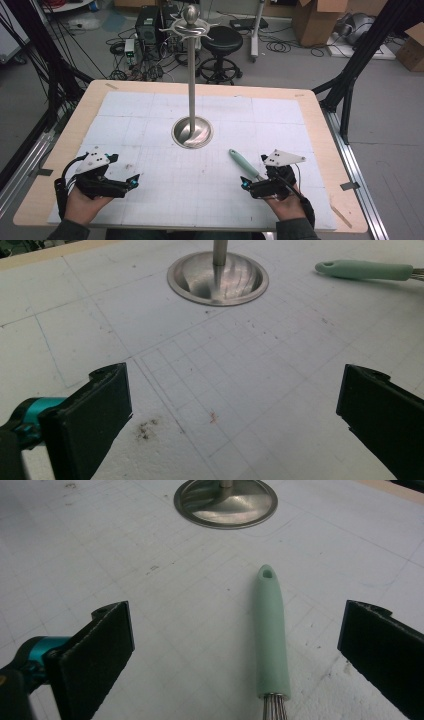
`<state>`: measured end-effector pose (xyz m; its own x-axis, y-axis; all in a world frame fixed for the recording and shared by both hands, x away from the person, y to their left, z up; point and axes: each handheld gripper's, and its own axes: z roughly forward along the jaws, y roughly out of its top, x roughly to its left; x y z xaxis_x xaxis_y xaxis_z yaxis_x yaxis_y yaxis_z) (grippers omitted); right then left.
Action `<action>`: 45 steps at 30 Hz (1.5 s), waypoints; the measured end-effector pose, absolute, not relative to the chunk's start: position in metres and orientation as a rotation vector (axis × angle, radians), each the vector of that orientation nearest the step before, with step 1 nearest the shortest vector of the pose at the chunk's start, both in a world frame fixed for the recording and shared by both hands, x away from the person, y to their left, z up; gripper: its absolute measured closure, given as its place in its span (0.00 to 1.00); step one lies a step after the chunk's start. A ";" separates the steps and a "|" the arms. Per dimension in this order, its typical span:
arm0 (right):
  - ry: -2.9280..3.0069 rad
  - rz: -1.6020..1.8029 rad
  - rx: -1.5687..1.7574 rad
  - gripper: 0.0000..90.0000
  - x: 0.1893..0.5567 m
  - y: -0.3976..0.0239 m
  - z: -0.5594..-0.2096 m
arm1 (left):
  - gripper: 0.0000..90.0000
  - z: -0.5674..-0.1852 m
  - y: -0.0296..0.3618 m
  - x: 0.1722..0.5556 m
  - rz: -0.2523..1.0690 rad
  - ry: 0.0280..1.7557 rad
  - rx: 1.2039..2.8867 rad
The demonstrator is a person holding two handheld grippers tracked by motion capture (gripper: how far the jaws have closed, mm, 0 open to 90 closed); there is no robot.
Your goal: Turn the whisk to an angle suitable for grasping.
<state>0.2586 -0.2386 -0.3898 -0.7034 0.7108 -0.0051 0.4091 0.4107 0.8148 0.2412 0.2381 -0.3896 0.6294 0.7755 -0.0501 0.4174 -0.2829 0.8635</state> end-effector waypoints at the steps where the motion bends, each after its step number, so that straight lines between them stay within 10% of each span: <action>1: 2.321 1.194 0.965 0.01 0.259 -0.239 -0.390 | 0.02 -0.390 0.238 0.241 0.480 0.945 1.913; 33: 2.322 1.114 1.127 0.01 0.292 -0.259 -0.363 | 0.02 -0.392 0.230 0.249 0.469 0.925 1.919; 45: 2.473 0.985 1.120 0.22 0.319 -0.244 -0.384 | 0.02 -0.394 0.233 0.250 0.466 0.931 1.914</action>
<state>0.3186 -0.2439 -0.3840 -0.6719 0.7392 0.0459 0.5682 0.4748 0.6721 0.2502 0.2332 -0.3936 0.6413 0.7652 -0.0560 0.4143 -0.2840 0.8647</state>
